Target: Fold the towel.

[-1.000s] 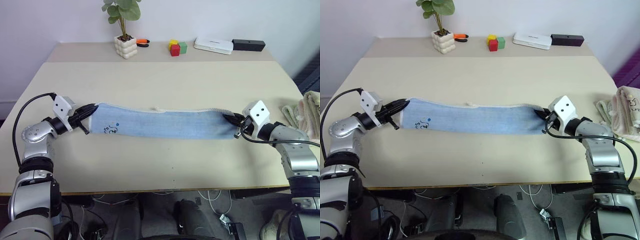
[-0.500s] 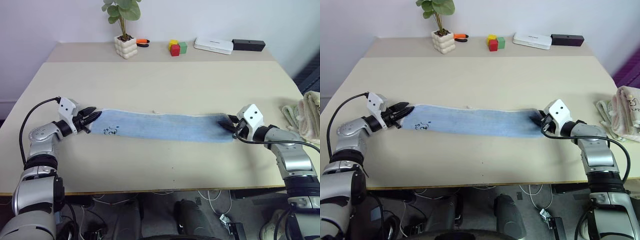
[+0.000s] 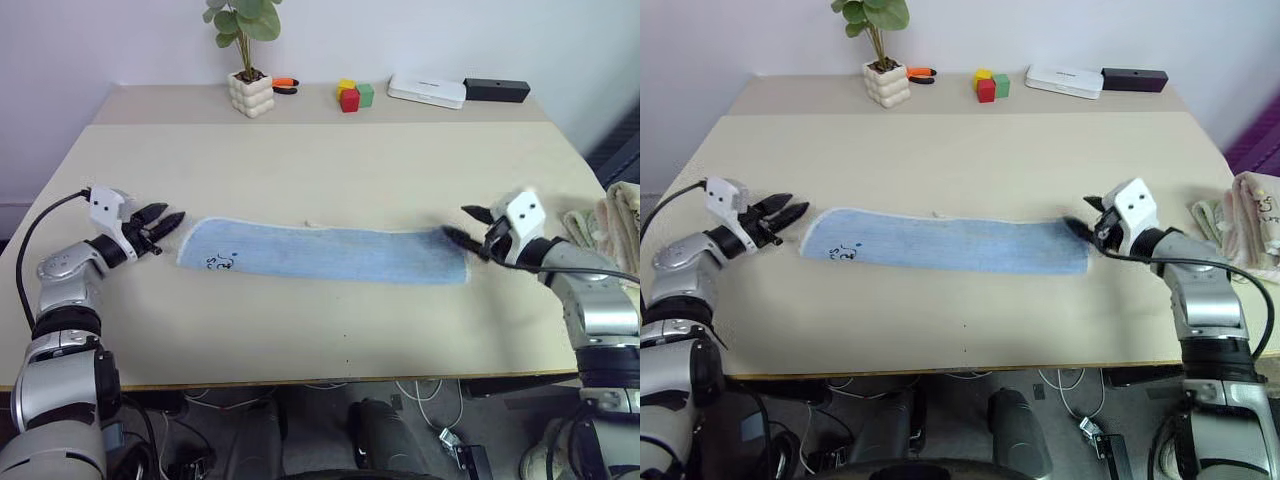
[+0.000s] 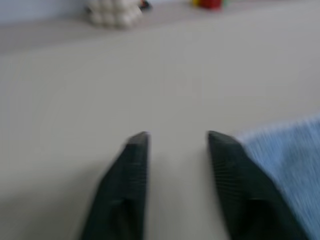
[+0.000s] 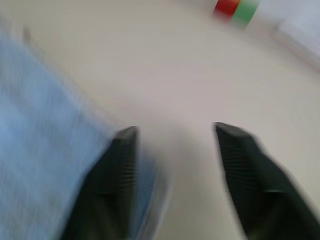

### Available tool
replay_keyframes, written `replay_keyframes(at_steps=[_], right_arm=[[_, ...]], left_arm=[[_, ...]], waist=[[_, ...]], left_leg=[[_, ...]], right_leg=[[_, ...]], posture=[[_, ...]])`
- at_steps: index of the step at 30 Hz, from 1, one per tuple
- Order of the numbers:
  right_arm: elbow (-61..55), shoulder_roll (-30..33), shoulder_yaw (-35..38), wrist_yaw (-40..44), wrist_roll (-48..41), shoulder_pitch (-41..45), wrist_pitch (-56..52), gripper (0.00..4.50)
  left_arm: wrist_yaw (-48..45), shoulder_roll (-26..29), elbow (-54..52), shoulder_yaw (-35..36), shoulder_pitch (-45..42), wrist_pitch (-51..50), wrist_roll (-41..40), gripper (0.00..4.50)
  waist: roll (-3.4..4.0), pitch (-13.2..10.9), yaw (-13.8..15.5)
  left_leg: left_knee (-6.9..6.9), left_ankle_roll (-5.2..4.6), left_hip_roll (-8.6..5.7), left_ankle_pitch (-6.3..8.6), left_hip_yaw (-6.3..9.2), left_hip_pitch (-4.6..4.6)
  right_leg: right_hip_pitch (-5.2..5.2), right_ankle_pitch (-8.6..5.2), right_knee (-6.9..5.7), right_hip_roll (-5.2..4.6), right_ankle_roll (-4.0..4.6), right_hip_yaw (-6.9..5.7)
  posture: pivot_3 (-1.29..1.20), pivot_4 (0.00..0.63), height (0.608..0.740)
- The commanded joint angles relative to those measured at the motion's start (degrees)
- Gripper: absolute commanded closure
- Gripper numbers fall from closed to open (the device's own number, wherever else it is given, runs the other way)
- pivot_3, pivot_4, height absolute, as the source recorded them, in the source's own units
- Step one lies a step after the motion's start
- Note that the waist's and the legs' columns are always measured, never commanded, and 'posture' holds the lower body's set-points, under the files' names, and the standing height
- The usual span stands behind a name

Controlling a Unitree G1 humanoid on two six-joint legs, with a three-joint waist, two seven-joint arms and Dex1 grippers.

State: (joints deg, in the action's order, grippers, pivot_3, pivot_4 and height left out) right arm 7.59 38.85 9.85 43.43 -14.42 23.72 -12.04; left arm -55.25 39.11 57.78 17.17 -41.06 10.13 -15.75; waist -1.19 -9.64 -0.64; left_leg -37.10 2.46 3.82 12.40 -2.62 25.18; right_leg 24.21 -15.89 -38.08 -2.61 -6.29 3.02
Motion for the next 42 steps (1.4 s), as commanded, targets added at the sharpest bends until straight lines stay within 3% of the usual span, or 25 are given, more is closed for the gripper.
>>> replay_keyframes(at_steps=[1, 2, 6, 10, 12, 18, 22, 28, 37, 42], right_arm=[[-5.0, -2.9, 0.9, -5.0, -0.7, 2.7, -0.8, 3.96], [-5.7, -4.3, 0.7, -6.9, -0.6, 3.4, -1.5, 4.46], [-11.2, -14.0, -1.8, -16.5, -0.5, 4.7, -6.7, 4.49], [-15.7, -24.3, -6.0, -24.0, -0.2, 2.4, -12.3, 4.49], [-16.1, -28.7, -7.8, -26.4, -0.3, 0.4, -13.5, 4.49], [-6.9, -33.4, -9.7, -30.2, 3.6, -2.6, -8.6, 4.49], [-2.9, -33.2, -7.9, -33.4, 5.2, -3.2, -6.7, 4.49], [1.4, -30.1, -4.3, -37.9, 8.0, -3.3, -3.9, 4.49], [0.9, -25.1, -1.7, -37.2, 8.4, -5.9, -1.2, 4.49], [0.9, -22.2, 0.2, -35.8, 6.9, -6.0, -0.4, 4.49]], left_arm=[[3.0, -1.8, -10.5, 1.7, -0.9, -4.8, -3.8, 4.49], [4.4, -2.8, -13.8, 1.5, -0.4, -7.0, -4.3, 4.5], [13.3, -9.5, -28.7, 1.2, 2.0, -18.9, -8.4, 4.5], [25.2, -19.6, -43.1, 1.8, 5.6, -30.7, -14.5, 4.5], [26.2, -23.3, -49.8, -2.6, 10.0, -33.6, -13.6, 4.5], [29.2, -28.6, -48.4, -6.6, 14.1, -31.4, -10.5, 4.5], [30.0, -28.5, -43.3, -5.4, 13.9, -29.3, -9.4, 4.5], [29.0, -22.7, -35.2, -2.6, 13.3, -25.7, -7.9, 4.5], [27.3, -17.8, -26.9, -0.5, 11.8, -19.9, -6.8, 4.5], [25.8, -17.2, -25.6, 0.9, 10.9, -21.8, -9.5, 4.5]], waist=[[0.0, 0.0, 0.2], [0.0, 0.0, 0.2], [-0.01, 0.0, 0.0], [0.01, 0.0, -0.1], [0.01, 0.0, -0.1], [0.01, 0.0, 0.0], [0.01, 0.0, -0.1], [0.01, 0.0, -0.1], [0.01, 0.1, -0.1], [0.02, 0.1, -0.2]], left_leg=[[0.0, 0.0, 0.0, 0.0, 0.0, 0.0], [-0.02, 0.0, 0.0, 0.0, 0.01, 0.02], [-0.05, 0.01, -0.01, 0.0, 0.02, 0.05], [-0.04, 0.01, 0.0, 0.0, 0.07, 0.05], [-0.05, 0.01, -0.01, -0.01, 0.07, 0.08], [-0.07, 0.05, -0.02, -0.04, 0.1, 0.07], [-0.03, 0.05, -0.04, -0.04, 0.1, 0.05], [0.0, 0.05, -0.04, -0.03, 0.12, 0.04], [0.0, 0.05, -0.05, -0.03, 0.11, 0.02], [0.03, 0.05, -0.04, -0.03, 0.11, -0.02]], right_leg=[[0.0, 0.0, 0.0, 0.0, 0.0, 0.0], [0.0, 0.0, 0.0, -0.01, 0.0, 0.0], [0.0, 0.01, -0.04, -0.02, -0.01, 0.0], [0.02, 0.01, -0.08, -0.01, -0.01, 0.0], [0.03, 0.01, -0.08, -0.01, -0.02, 0.0], [0.03, 0.04, -0.07, 0.0, -0.01, -0.01], [0.01, 0.05, -0.01, 0.0, -0.01, -0.01], [0.01, 0.05, 0.0, 0.01, -0.01, -0.01], [-0.05, 0.05, 0.01, -0.01, -0.01, -0.01], [-0.05, 0.05, 0.01, 0.0, -0.01, -0.01]], posture=[[0.0, 0.15, 0.74], [0.0, 0.15, 0.74], [0.0, 0.15, 0.74], [0.0, 0.15, 0.74], [0.0, 0.15, 0.74], [0.0, 0.15, 0.74], [0.0, 0.15, 0.74], [0.0, 0.15, 0.74], [0.0, 0.15, 0.74], [0.0, 0.15, 0.74]])
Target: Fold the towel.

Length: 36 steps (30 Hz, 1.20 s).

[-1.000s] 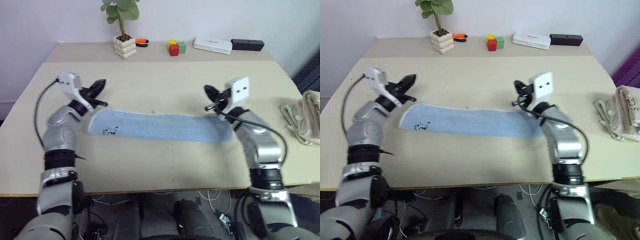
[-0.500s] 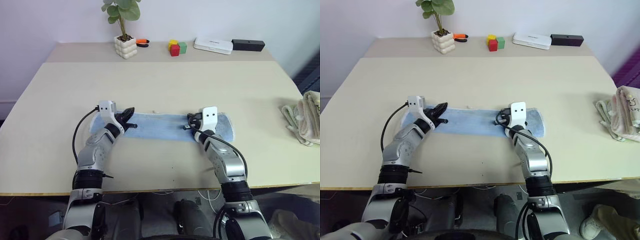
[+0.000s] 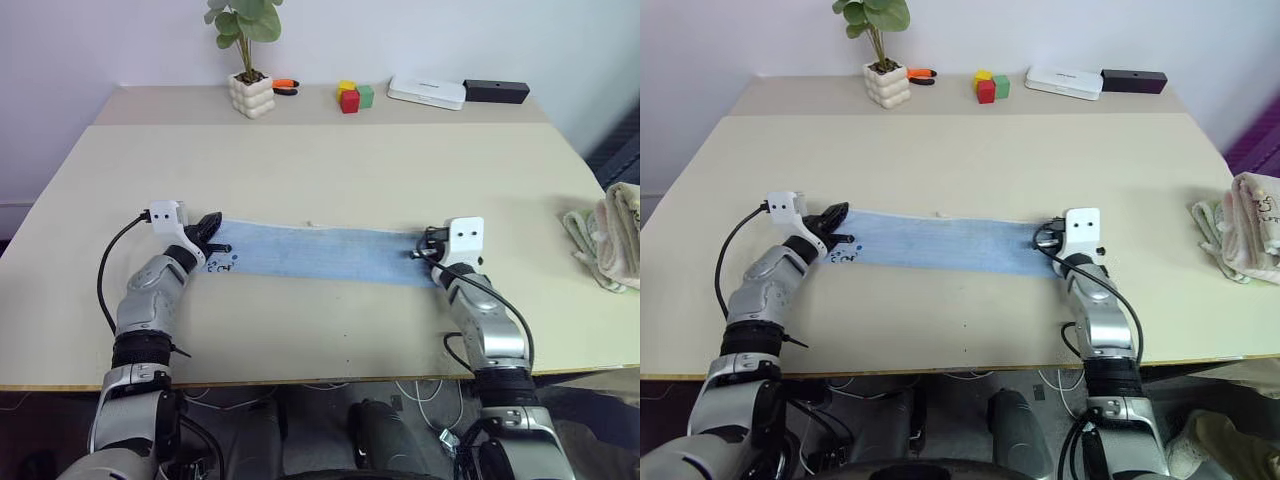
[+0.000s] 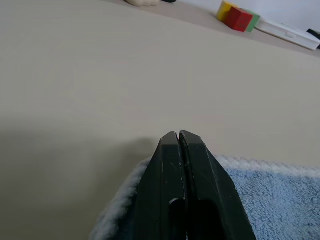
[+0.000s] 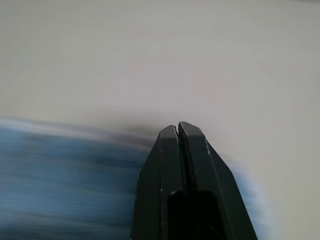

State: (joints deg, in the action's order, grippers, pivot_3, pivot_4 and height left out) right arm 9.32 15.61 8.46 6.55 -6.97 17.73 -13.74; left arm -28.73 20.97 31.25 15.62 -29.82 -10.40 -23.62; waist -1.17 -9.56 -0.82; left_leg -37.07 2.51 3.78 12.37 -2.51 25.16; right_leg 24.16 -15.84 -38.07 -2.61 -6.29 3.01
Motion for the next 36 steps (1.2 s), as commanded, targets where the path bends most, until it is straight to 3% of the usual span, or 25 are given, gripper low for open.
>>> replay_keyframes(at_steps=[1, 4, 6, 10, 11, 16, 22, 28, 31, 36], right_arm=[[-1.3, 1.1, 1.4, 1.4, -0.6, 0.2, 1.4, 4.25], [-5.1, 1.8, 0.8, 4.9, -2.4, 1.1, 0.0, 3.24], [-7.3, 2.4, 1.1, 6.9, -3.9, 1.6, -1.5, 2.22], [-14.2, 4.2, 7.1, 12.0, -15.5, 1.6, -11.4, 0.23], [-15.6, 4.6, 8.7, 12.0, -17.9, 1.1, -13.8, 0.0], [-25.9, 1.3, 23.0, 3.1, -39.1, -4.5, -29.0, 0.0], [-36.9, -2.7, 28.9, -11.2, -62.8, -13.9, -37.3, 0.0], [-34.9, -2.0, 29.4, -26.9, -89.3, -22.4, -34.1, 0.0], [-36.0, -0.7, 25.8, -30.8, -96.4, -26.2, -32.5, 0.0], [-36.6, 0.0, 20.8, -33.8, -99.7, -28.1, -28.4, 0.0]], left_arm=[[-1.7, 1.0, 1.1, 2.8, -0.7, -2.1, -2.5, 4.5], [-7.6, 2.4, -3.2, 0.3, 0.6, -2.3, -2.1, 3.65], [-9.6, 3.3, -6.2, -0.9, 1.3, -2.7, -1.7, 2.68], [-16.7, 7.1, -12.3, -2.4, 1.2, -3.8, -3.0, 0.63], [-18.7, 7.9, -13.2, -2.2, 1.0, -4.7, -4.0, 0.11], [-26.6, 11.6, -13.9, -1.9, 1.1, -4.3, -5.7, 0.04], [-36.3, 14.1, -17.2, -2.3, 3.3, -4.2, -8.4, 0.04], [-47.1, 18.1, -18.0, -3.9, 2.4, -6.2, -10.5, 0.04], [-52.0, 20.7, -18.3, -4.9, 2.3, -10.0, -11.8, 0.04], [-54.9, 21.7, -17.6, -5.7, 0.3, -11.6, -11.8, 0.04]], waist=[[0.0, 0.0, -0.1], [0.0, 0.0, -0.3], [0.01, 0.0, -0.2], [-0.01, 0.0, 0.2], [-0.01, 0.0, 0.3], [-0.01, 0.0, 0.3], [0.0, 0.0, -0.2], [0.0, 0.0, 0.0], [0.0, 0.0, -0.1], [0.0, 0.0, -0.3]], left_leg=[[0.01, 0.0, 0.0, 0.0, 0.0, 0.0], [0.05, 0.0, 0.01, 0.0, 0.01, -0.01], [0.07, 0.0, 0.01, 0.0, 0.0, 0.0], [0.02, 0.0, 0.02, 0.0, 0.01, 0.06], [0.01, 0.0, 0.02, 0.0, 0.02, 0.07], [0.03, -0.01, 0.01, 0.01, 0.02, 0.06], [0.09, -0.02, 0.05, 0.01, 0.01, 0.06], [0.07, -0.03, 0.05, 0.02, 0.0, 0.08], [0.07, -0.04, 0.05, 0.02, 0.01, 0.09], [0.08, -0.06, 0.06, 0.04, 0.05, 0.08]], right_leg=[[0.0, 0.0, 0.0, 0.0, 0.0, 0.0], [0.01, 0.0, 0.0, 0.03, 0.0, 0.0], [0.03, 0.0, 0.01, 0.03, 0.0, 0.01], [0.03, 0.0, 0.01, 0.01, 0.0, -0.01], [0.03, 0.0, 0.02, 0.0, 0.0, -0.02], [0.0, -0.01, 0.05, -0.03, 0.01, -0.03], [0.06, -0.02, 0.05, -0.01, 0.02, -0.02], [0.04, -0.12, 0.08, -0.05, 0.21, -0.02], [0.04, -0.13, 0.09, -0.05, 0.22, -0.01], [0.04, -0.14, 0.1, -0.02, 0.24, -0.01]], posture=[[0.0, 0.15, 0.74], [0.0, 0.15, 0.74], [0.0, 0.15, 0.74], [0.0, 0.15, 0.74], [0.0, 0.15, 0.74], [0.0, 0.15, 0.74], [0.0, 0.15, 0.74], [0.0, 0.15, 0.74], [0.0, 0.15, 0.74], [0.0, 0.15, 0.74]])
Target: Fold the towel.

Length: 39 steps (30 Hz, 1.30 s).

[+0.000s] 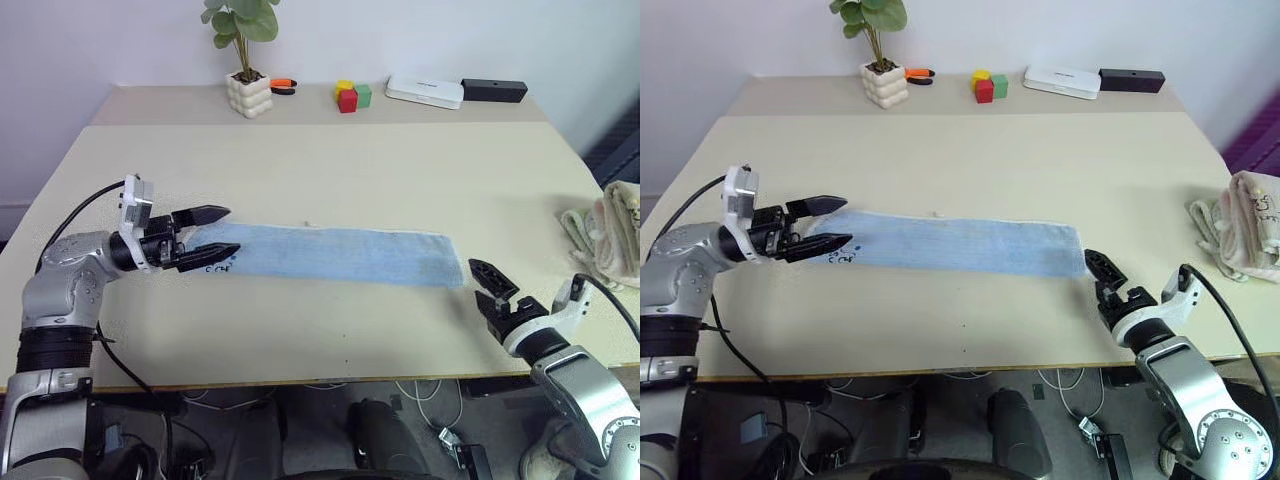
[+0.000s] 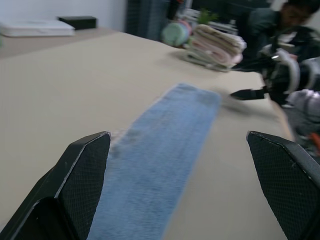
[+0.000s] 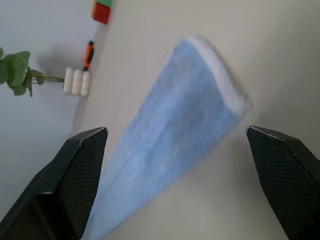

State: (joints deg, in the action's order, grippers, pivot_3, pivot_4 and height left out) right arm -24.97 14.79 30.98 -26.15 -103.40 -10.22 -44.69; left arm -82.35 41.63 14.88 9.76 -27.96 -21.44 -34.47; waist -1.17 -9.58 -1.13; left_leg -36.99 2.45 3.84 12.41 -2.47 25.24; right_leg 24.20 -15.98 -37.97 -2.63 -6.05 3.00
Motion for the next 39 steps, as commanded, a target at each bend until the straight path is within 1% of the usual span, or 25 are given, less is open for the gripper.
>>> replay_keyframes(at_steps=[1, 7, 14, 22, 25, 28, 29, 30, 32, 33, 39], right_arm=[[-2.2, 1.0, -2.4, -1.4, -3.7, -0.2, 3.4, 0.0], [0.4, 0.8, -5.0, -0.6, -0.4, 0.3, 7.5, 0.0], [4.0, 0.8, -7.2, 1.5, 2.0, 1.4, 9.3, 0.0], [10.2, -0.4, -9.2, 5.0, 6.0, 6.0, 10.3, 0.0], [12.6, -2.0, -9.5, 5.8, 7.2, 7.5, 11.0, 0.81], [13.9, -2.7, -9.9, 6.2, 9.2, 9.0, 11.2, 2.27], [14.1, -2.9, -9.8, 6.2, 9.6, 9.4, 11.3, 2.84], [14.2, -3.0, -9.7, 6.4, 9.9, 9.7, 11.3, 3.28], [14.1, -2.8, -9.5, 6.7, 11.3, 9.9, 11.4, 4.38], [13.9, -2.8, -9.4, 6.9, 11.9, 10.0, 11.5, 4.48], [11.4, -2.2, -9.9, 6.9, 14.6, 9.6, 10.7, 4.48]], left_arm=[[-1.3, 0.9, -1.2, 0.2, -1.8, -0.7, -0.9, 0.04], [-1.7, 1.0, -5.0, 0.4, -0.3, -3.7, -2.1, 0.04], [-0.9, 1.9, -8.8, 1.9, 2.5, -5.1, -3.1, 0.04], [1.3, 1.6, -11.8, 3.0, 5.3, -6.1, -4.7, 0.04], [1.9, 1.5, -11.9, 3.2, 5.7, -5.8, -4.9, 0.0], [2.2, 1.5, -11.8, 3.3, 5.8, -5.8, -5.0, 0.0], [2.2, 1.5, -11.8, 3.4, 5.8, -5.8, -5.0, 0.0], [2.3, 1.5, -11.7, 3.4, 5.8, -5.7, -5.0, 0.0], [2.4, 1.5, -11.6, 3.4, 5.8, -5.7, -5.0, 0.0], [2.4, 1.5, -11.5, 3.3, 5.9, -5.6, -4.9, 0.0], [3.0, 0.5, -10.4, 2.9, 5.3, -4.3, -4.2, 0.0]], waist=[[0.0, 0.0, 0.0], [0.0, 0.0, 0.1], [0.0, 0.0, 0.1], [-0.04, 0.0, 0.0], [-0.09, 0.1, 0.0], [-0.09, 0.1, 0.0], [-0.09, 0.1, -0.1], [-0.18, 0.1, -0.1], [-0.37, 0.2, -0.1], [-0.46, 0.3, -0.1], [-0.5, 0.3, 0.1]], left_leg=[[0.0, 0.0, 0.0, 0.0, 0.0, 0.0], [-0.01, -0.01, 0.0, 0.01, 0.01, 0.02], [-0.02, -0.01, 0.01, 0.01, 0.02, 0.01], [-0.02, -0.01, 0.01, 0.01, 0.02, 0.0], [-0.02, -0.01, 0.02, 0.01, 0.02, -0.01], [-0.02, -0.01, 0.02, 0.01, 0.01, -0.01], [-0.02, -0.01, 0.02, 0.01, 0.01, -0.01], [-0.02, -0.01, 0.02, 0.01, 0.01, -0.02], [-0.01, -0.01, 0.07, 0.01, 0.02, -0.04], [-0.01, -0.01, 0.07, 0.01, 0.02, -0.05], [-0.02, -0.01, 0.06, 0.01, 0.0, -0.06]], right_leg=[[0.0, 0.0, 0.01, -0.01, 0.0, 0.0], [0.0, 0.0, 0.02, 0.0, 0.0, 0.0], [0.0, -0.01, 0.02, -0.01, 0.01, 0.0], [-0.01, -0.01, 0.03, 0.0, 0.02, 0.0], [-0.01, -0.01, 0.03, 0.02, 0.01, 0.0], [-0.01, -0.01, 0.03, 0.01, 0.01, 0.0], [-0.01, -0.01, 0.02, 0.01, 0.01, 0.0], [-0.01, -0.01, 0.02, 0.02, 0.01, 0.0], [-0.02, 0.0, 0.02, 0.06, 0.01, 0.0], [-0.03, 0.0, 0.02, 0.06, 0.01, 0.0], [-0.07, -0.01, 0.03, 0.02, 0.02, 0.0]], posture=[[0.0, 0.15, 0.74], [0.0, 0.15, 0.74], [0.0, 0.15, 0.74], [0.0, 0.15, 0.74], [0.0, 0.15, 0.74], [0.0, 0.15, 0.74], [0.0, 0.15, 0.74], [0.0, 0.15, 0.74], [0.0, 0.15, 0.74], [0.0, 0.15, 0.74], [0.0, 0.15, 0.74]])
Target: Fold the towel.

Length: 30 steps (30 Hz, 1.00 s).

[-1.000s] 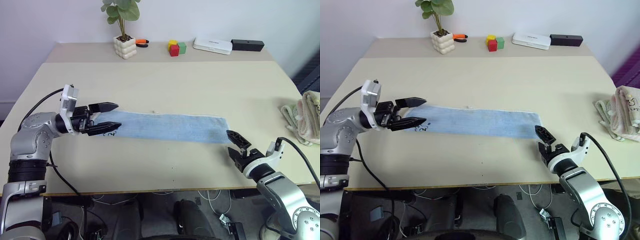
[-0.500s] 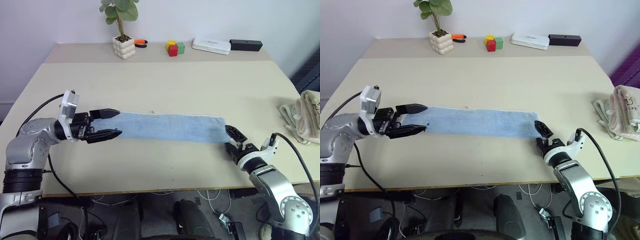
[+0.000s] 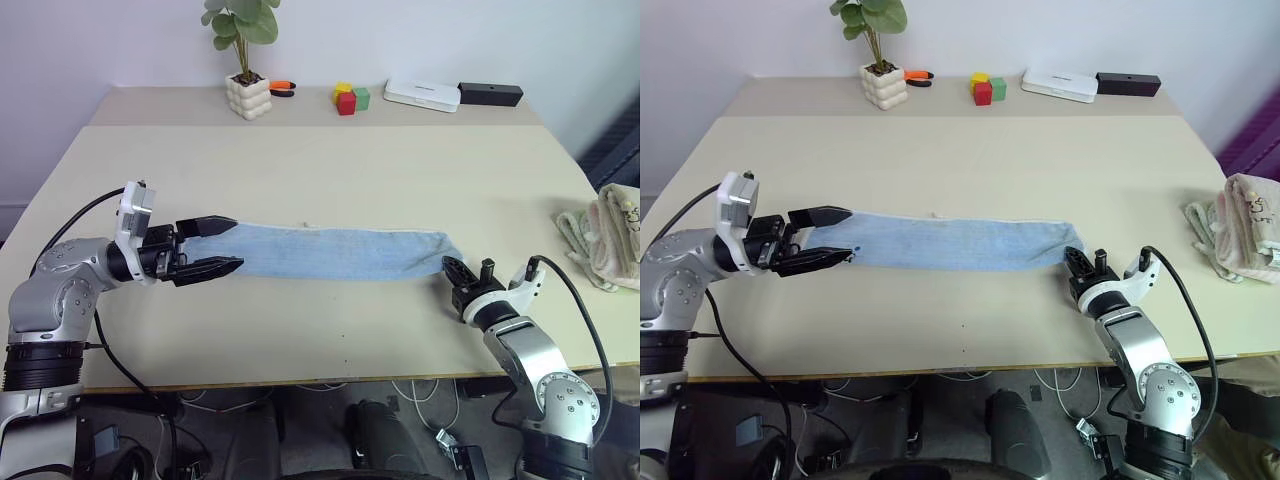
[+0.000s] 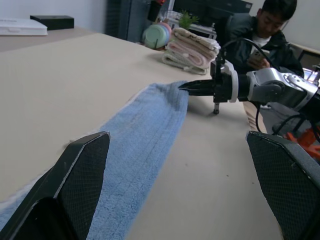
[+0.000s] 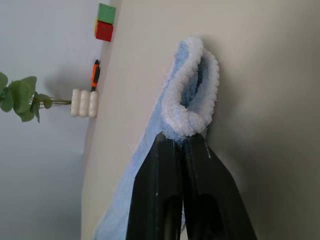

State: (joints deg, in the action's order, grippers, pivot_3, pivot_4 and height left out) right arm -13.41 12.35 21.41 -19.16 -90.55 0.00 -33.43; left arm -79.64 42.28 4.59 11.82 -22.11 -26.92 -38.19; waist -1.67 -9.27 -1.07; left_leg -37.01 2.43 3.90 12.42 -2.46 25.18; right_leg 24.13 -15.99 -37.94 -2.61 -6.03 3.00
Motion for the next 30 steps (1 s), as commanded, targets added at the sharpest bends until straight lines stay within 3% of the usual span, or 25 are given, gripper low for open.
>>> replay_keyframes(at_steps=[1, 6, 14, 24, 30], right_arm=[[-0.3, 1.2, -0.2, 0.2, 3.1, -0.6, -0.7, 4.48], [-2.3, 10.9, -3.0, 4.8, 19.2, -0.3, -1.5, 4.48], [-2.0, 15.2, -2.2, 8.9, 29.0, 1.6, -2.4, 4.48], [-9.4, 22.5, -14.5, 22.0, 45.4, 10.6, -4.3, 4.48], [-11.7, 21.9, -20.6, 28.6, 46.8, 16.3, -9.1, 4.48]], left_arm=[[0.3, -0.3, -0.1, 0.8, -0.6, 1.2, -0.4, 0.0], [0.6, -0.8, 0.9, 0.5, -1.2, 2.2, 0.3, 0.0], [1.2, -1.5, 1.3, 0.4, -1.1, 3.2, 0.7, 0.0], [1.7, -1.7, 1.3, 0.6, -1.3, 3.5, 0.8, 0.0], [2.4, -1.4, 0.2, 1.1, -0.8, 3.0, 0.2, 0.0]], waist=[[0.0, 0.0, 0.0], [0.04, 0.0, 0.5], [0.07, 0.0, 0.2], [0.1, -0.1, 0.2], [0.09, -0.1, 0.4]], left_leg=[[0.0, 0.0, 0.0, 0.0, 0.0, 0.0], [-0.02, 0.0, -0.06, 0.0, -0.03, 0.04], [-0.02, -0.02, -0.06, 0.01, -0.04, 0.08], [-0.03, -0.05, -0.06, 0.03, -0.05, 0.1], [-0.06, -0.05, -0.06, 0.03, -0.06, 0.12]], right_leg=[[0.0, 0.0, 0.0, 0.0, 0.0, 0.0], [0.0, -0.01, 0.07, -0.06, 0.02, 0.0], [0.06, 0.0, 0.07, -0.04, 0.0, 0.02], [0.12, 0.01, 0.06, -0.01, -0.03, 0.03], [0.11, 0.01, 0.06, -0.02, -0.02, 0.02]], posture=[[0.0, 0.15, 0.74], [0.0, 0.15, 0.74], [0.0, 0.15, 0.74], [0.0, 0.15, 0.74], [0.0, 0.15, 0.74]])
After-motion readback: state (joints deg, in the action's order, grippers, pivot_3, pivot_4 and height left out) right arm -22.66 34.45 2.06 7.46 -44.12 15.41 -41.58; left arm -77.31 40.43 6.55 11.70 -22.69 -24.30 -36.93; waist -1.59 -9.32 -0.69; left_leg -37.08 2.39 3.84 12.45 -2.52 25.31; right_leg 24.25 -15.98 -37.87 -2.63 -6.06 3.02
